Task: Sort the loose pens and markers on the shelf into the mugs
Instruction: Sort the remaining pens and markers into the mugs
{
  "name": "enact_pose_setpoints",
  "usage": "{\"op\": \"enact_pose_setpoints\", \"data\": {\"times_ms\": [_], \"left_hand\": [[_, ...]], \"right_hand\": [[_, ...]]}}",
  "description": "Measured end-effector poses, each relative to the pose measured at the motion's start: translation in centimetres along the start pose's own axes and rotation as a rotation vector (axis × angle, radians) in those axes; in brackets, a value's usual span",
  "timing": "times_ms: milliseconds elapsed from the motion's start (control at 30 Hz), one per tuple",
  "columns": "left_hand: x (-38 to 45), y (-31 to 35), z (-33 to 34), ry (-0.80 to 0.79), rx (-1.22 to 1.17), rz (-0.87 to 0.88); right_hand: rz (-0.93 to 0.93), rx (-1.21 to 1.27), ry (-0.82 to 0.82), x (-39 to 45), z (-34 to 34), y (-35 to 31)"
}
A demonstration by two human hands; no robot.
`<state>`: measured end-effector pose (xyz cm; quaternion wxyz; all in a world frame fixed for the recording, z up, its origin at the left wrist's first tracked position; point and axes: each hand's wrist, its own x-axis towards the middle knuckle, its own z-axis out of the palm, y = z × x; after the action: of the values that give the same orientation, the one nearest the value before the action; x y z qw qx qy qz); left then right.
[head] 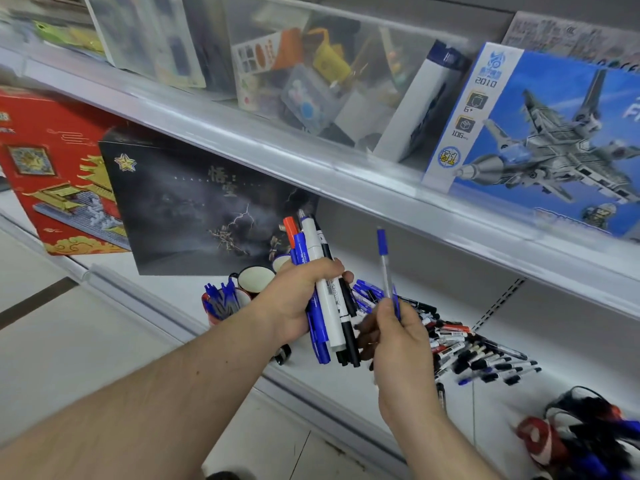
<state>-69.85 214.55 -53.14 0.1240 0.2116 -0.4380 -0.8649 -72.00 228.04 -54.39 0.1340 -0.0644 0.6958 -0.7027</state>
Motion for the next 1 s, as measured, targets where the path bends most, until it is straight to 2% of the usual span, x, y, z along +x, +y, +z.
{"op": "enact_pose_setpoints", "data": {"times_ms": [133,333,400,500,600,733,1000], "left_hand": [[0.2,0.4,-0.3,0.039,-0.069,-0.015],[0.8,0.5,-0.4,0.127,-0.205,0.006],[0.7,0.5,-0.3,0.115,-0.205,-0.001],[0.4,0.4,-0.2,0.053,-0.177,-0.006],[0.1,0.2,-0.2,-0.039,-0.147,-0.027],[0.0,-0.3,-0.4,-0.113,-0.100,-0.075],[0.0,-0.9,-0.4,-0.049,-0.081,-0.064]], "right_hand": [[-0.021,-0.033,0.076,-0.3,-1.1,0.3],[-0.253,-0.264,-0.015,-1.6,-0.4,0.8],[-0.218,-0.238,-0.035,-1.3,0.1,0.5],[-0.109,-0.058,-0.059,-0.9,0.5,-0.4],[-0.134,0.014,-0.049,-0.5,0.7,-0.8],[-0.174,-0.097,-0.050,0.1,0.8,-0.9],[-0.119,-0.173,-0.073,0.5,0.3,0.2]]}}
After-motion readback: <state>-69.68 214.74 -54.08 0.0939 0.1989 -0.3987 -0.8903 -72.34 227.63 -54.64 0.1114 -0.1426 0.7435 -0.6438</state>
